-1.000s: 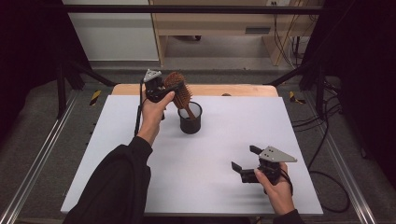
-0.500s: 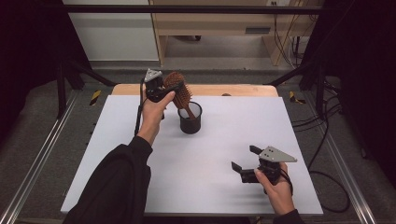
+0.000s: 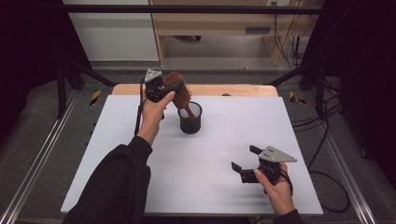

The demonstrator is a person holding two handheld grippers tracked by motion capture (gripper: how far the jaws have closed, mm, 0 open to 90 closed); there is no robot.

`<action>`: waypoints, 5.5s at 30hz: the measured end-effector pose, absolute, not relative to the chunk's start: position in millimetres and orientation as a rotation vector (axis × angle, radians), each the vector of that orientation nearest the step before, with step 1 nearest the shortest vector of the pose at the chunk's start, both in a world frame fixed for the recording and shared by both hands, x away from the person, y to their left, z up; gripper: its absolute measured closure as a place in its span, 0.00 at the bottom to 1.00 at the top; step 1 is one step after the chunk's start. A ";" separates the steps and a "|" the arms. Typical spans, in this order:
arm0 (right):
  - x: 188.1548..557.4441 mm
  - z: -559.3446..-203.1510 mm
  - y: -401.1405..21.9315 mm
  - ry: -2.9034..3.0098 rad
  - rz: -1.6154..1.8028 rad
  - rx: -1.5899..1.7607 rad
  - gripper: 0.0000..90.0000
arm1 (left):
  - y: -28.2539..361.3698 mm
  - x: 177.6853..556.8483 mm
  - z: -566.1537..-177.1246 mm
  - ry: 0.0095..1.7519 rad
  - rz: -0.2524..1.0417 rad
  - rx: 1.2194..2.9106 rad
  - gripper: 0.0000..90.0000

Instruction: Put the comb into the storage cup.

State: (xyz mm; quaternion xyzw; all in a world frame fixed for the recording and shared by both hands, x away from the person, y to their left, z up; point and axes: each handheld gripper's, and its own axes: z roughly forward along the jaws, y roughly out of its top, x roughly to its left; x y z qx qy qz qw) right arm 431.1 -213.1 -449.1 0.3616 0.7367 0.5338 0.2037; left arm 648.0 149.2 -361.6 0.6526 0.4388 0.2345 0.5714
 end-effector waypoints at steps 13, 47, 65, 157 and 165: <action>431.3 -449.7 -212.7 2.060 1.485 1.016 0.04 | 150.0 648.7 -362.9 1.037 0.561 1.536 0.35; 431.2 -449.9 -212.4 2.065 1.484 1.013 0.04 | 148.5 647.5 -364.4 1.036 0.581 1.548 0.27; 431.4 -450.1 -212.3 2.065 1.483 1.012 0.04 | 143.7 646.4 -365.0 1.038 0.584 1.562 0.15; 433.2 -451.9 -209.1 2.090 1.470 0.997 0.04 | 171.8 577.9 -358.1 0.936 0.719 1.571 0.03; 436.2 -453.3 -209.2 2.087 1.465 1.010 0.04 | 177.9 563.5 -354.2 0.910 0.709 1.567 0.03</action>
